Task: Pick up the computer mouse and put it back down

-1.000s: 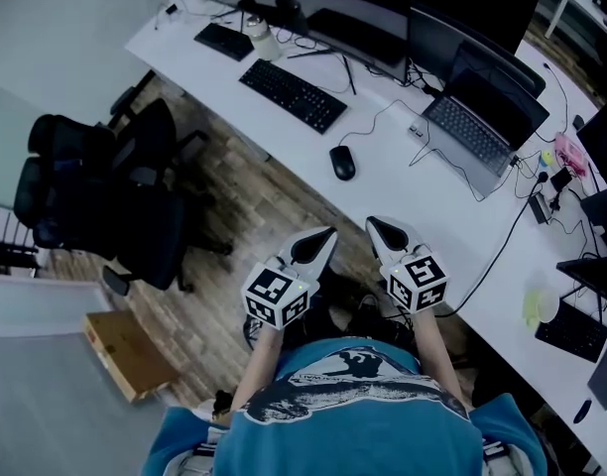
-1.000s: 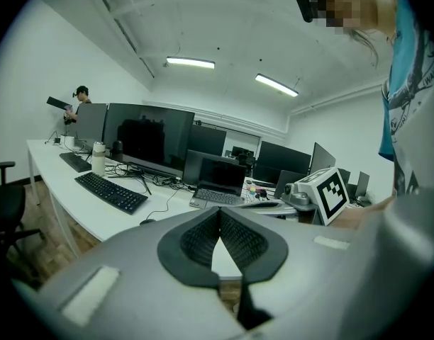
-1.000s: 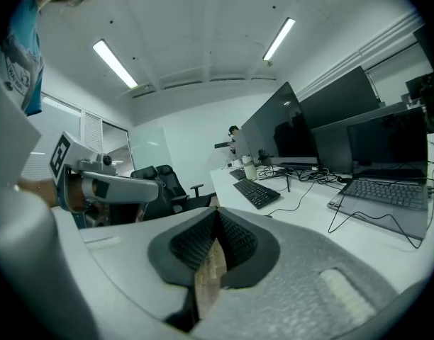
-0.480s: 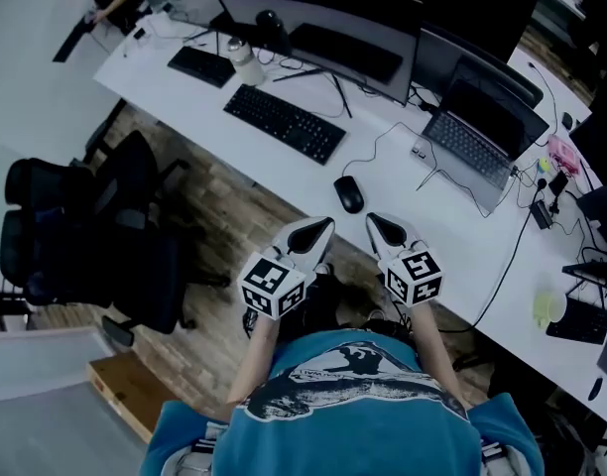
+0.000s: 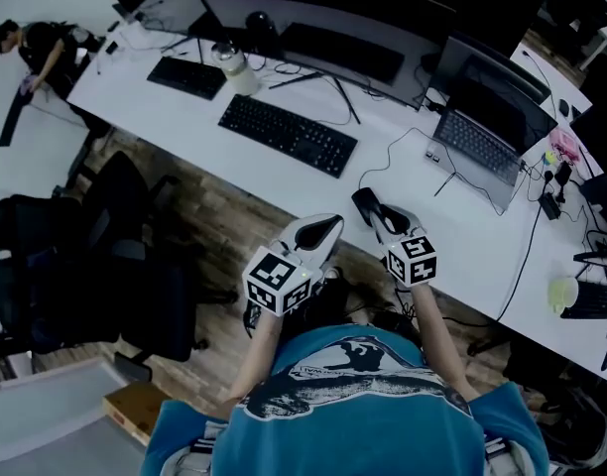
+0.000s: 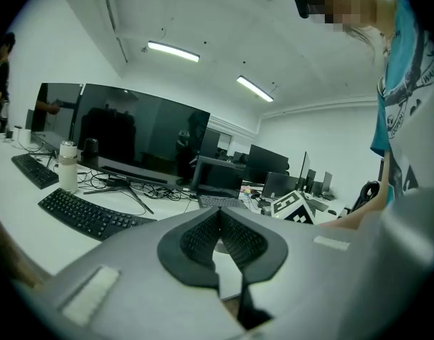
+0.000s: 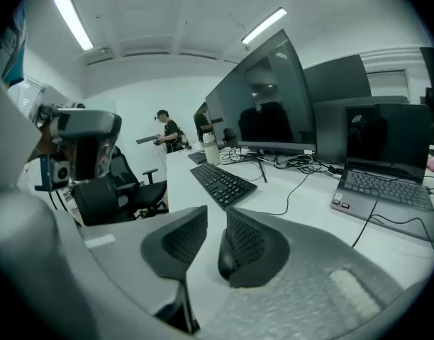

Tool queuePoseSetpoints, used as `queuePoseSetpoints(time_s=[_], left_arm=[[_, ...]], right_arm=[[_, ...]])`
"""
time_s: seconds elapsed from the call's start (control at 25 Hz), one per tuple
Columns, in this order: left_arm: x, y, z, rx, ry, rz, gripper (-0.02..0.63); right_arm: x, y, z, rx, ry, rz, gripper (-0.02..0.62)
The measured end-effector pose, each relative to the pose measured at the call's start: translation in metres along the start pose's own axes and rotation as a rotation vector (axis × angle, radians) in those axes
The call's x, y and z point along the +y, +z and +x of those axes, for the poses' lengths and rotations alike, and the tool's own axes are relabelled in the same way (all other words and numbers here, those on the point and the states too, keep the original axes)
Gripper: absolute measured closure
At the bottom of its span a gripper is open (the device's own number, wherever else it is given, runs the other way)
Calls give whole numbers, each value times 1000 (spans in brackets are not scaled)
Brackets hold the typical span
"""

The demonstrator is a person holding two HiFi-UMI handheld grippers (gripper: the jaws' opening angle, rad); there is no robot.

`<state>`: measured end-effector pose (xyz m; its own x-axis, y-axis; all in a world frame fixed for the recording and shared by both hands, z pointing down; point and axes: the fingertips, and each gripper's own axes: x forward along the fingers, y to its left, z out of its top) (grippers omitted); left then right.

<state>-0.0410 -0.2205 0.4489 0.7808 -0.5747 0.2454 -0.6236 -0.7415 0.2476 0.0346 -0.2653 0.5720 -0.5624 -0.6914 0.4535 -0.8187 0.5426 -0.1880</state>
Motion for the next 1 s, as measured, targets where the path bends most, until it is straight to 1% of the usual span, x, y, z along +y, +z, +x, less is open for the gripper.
queuePoseSetpoints(time_s=[0.12,0.24,0.36,0.48,0.6,0.68,0.84,1.0], left_arm=[[12,-2,-2,14,-32,2,592],[22,-1,-4,18,-58,2,592],[28,0,-3,20,-85,3,592],[32,-1,-3,26,-109,3,592],[36,-2,-4,33,-123,1,592],[39,-3,-6,36,-125,1,592],[45,-5,-12,37,-120,1,592],[48,-3,-14,33,-120,0,592]], right_arm=[[-8,-13,26,70,-36,-19,426],[-18,-31,52,171,-74,-59,340],[-28,-51,72,273,-101,-83,290],[-35,-69,88,357,-111,-89,270],[-39,-80,97,398,-130,-67,268],[-40,-84,99,396,-146,-45,272],[-43,-85,97,346,-186,-8,291],[-42,-83,95,323,-186,2,293]])
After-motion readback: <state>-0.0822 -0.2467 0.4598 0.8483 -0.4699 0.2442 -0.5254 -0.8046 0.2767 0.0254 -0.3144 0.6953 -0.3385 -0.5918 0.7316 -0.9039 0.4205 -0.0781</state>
